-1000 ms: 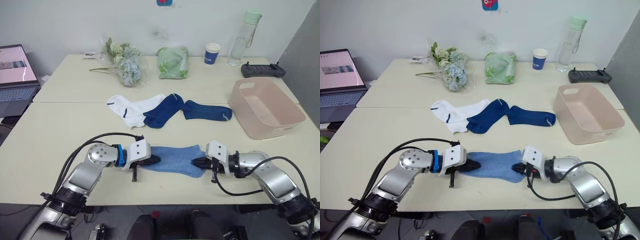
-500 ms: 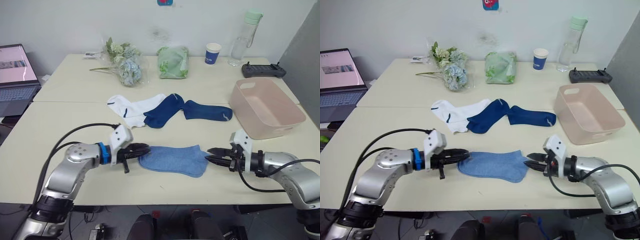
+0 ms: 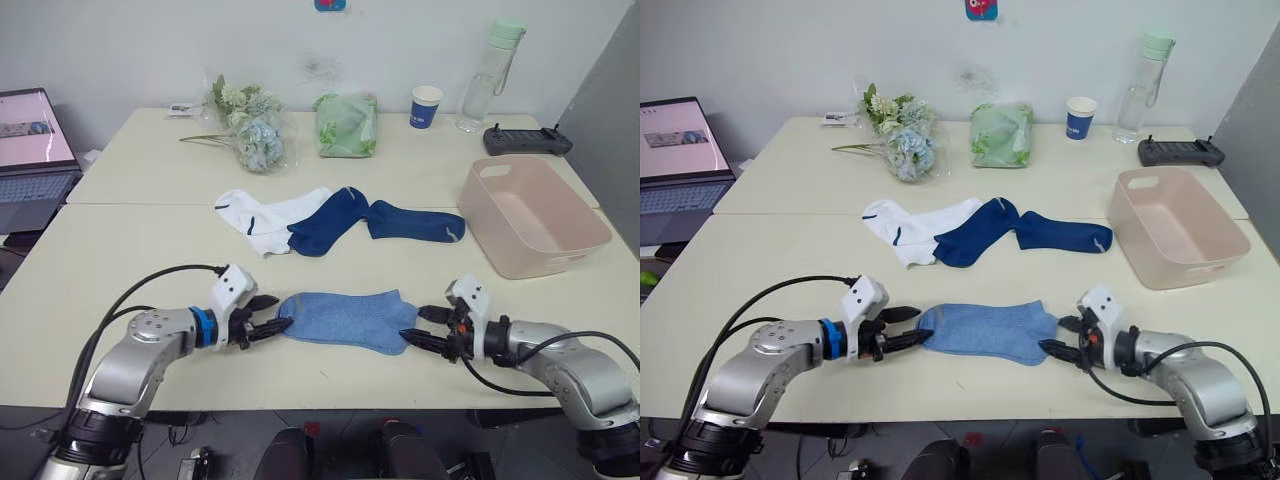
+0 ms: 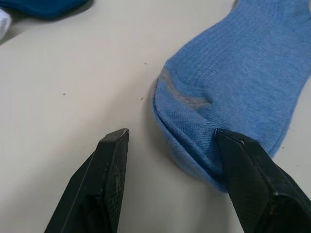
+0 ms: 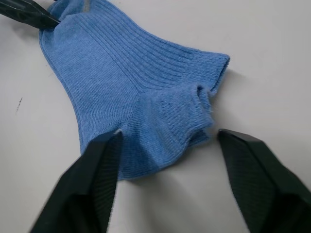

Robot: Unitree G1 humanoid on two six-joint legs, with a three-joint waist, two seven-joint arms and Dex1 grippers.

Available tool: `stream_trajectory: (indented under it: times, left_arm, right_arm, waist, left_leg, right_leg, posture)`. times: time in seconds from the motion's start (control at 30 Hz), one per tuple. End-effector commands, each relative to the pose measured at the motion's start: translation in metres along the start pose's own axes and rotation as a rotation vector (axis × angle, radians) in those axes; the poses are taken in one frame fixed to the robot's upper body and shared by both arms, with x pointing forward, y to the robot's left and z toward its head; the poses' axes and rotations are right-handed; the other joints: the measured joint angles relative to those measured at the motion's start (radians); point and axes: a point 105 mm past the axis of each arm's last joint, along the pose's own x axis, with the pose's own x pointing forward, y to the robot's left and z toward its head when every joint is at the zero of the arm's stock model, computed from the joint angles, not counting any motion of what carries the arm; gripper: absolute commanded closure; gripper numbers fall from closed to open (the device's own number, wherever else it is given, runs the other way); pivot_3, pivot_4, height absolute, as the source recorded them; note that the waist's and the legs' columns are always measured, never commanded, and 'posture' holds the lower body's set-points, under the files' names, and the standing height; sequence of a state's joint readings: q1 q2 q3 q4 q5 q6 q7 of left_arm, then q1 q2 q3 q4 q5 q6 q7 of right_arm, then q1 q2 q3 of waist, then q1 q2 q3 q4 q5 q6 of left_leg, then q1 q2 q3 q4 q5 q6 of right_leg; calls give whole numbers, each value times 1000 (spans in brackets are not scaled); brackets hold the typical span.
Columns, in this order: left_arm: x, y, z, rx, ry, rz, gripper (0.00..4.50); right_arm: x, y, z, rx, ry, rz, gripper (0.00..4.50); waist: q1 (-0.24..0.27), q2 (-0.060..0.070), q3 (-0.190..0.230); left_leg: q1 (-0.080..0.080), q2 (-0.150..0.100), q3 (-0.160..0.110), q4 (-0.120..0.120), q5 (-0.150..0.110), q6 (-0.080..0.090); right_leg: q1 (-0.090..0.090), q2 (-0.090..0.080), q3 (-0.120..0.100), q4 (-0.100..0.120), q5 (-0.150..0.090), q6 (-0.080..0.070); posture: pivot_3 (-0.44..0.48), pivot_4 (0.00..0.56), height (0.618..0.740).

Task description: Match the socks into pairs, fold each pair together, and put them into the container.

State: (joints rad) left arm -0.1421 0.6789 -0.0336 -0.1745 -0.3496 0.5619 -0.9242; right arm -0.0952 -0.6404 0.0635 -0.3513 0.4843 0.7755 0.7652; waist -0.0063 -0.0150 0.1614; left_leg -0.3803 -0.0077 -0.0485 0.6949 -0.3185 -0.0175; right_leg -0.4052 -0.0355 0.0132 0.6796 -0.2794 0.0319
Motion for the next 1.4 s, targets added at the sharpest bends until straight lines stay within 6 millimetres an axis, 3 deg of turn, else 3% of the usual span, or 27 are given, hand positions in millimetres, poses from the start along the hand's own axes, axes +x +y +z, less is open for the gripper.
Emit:
stream_trajectory:
  times: [0.03, 0.23, 0.3, 0.53, 0.8, 0.9, 1.07, 1.23, 1.33, 1.4]
  left_arm:
    - [3, -8, 5, 16, -13, -23, 2132]
    - [3, -19, 6, -18, -26, -58, 4037]
    - [3, -24, 7, -41, -40, -69, 4473]
    - [14, -56, 16, -162, -91, -146, 4473]
    - [21, -41, 9, -121, -69, -45, 4473]
    - [18, -41, 5, -106, -63, -48, 3803]
    - [8, -30, 10, -105, -92, -3, 2283]
    - [-3, -19, 49, -13, -198, -33, 2283]
    - [8, -21, 68, 120, -219, -92, 2844]
    - [21, -28, 73, 185, -218, -156, 3508]
  right_arm:
    - [2, 6, 7, -15, -22, 21, 2366]
    - [-3, 5, 12, 12, -43, 26, 4500]
    - [-6, 3, 13, 18, -42, 26, 4500]
    - [-27, -13, 24, 22, -25, 25, 4500]
    - [-35, -21, 17, 29, 15, 40, 4500]
    - [-34, -21, 13, 36, 13, 42, 4500]
    - [-35, -22, 4, 49, 11, 44, 4500]
    - [-36, -23, 2, 53, 7, 41, 4500]
    - [-36, -24, 2, 55, 1, 39, 4500]
    - [-35, -25, 3, 55, 1, 38, 4500]
  waist:
    - [0, 0, 0]
    - [0, 0, 0]
    - [0, 0, 0]
    - [1, 0, 0]
    - [1, 0, 0]
    - [1, 0, 0]
    - [2, 0, 0]
    - [3, 0, 0]
    - [3, 0, 0]
    - [4, 0, 0]
  left_leg:
    - [0, 0, 0, 0, 0, 0]
    - [0, 0, 0, 0, 0, 0]
    - [0, 0, 0, 0, 0, 0]
    - [0, 0, 0, 0, 0, 0]
    - [0, 0, 0, 0, 0, 0]
    - [0, 0, 0, 0, 0, 0]
    - [0, 0, 0, 0, 0, 0]
    - [0, 0, 0, 0, 0, 0]
    - [0, -1, 1, 0, 0, 0]
    - [0, -1, 1, 0, 0, 0]
  right_leg:
    - [0, 0, 0, 0, 0, 0]
    - [0, 0, 0, 0, 0, 0]
    - [0, 0, 0, 0, 0, 0]
    - [0, -1, 0, 0, 0, 0]
    - [0, 0, 0, 0, 0, 0]
    - [0, 0, 0, 0, 0, 0]
    - [0, -1, 0, 0, 0, 0]
    - [0, 0, 0, 0, 0, 0]
    - [0, 0, 0, -1, 0, 0]
    - [1, 0, 0, -1, 0, 0]
  posture:
    - [0, 150, 740]
    - [0, 150, 740]
    - [0, 150, 740]
    - [0, 150, 740]
    - [0, 150, 740]
    - [0, 150, 740]
    - [0, 150, 740]
    - [0, 150, 740]
    - [0, 150, 740]
    - [0, 150, 740]
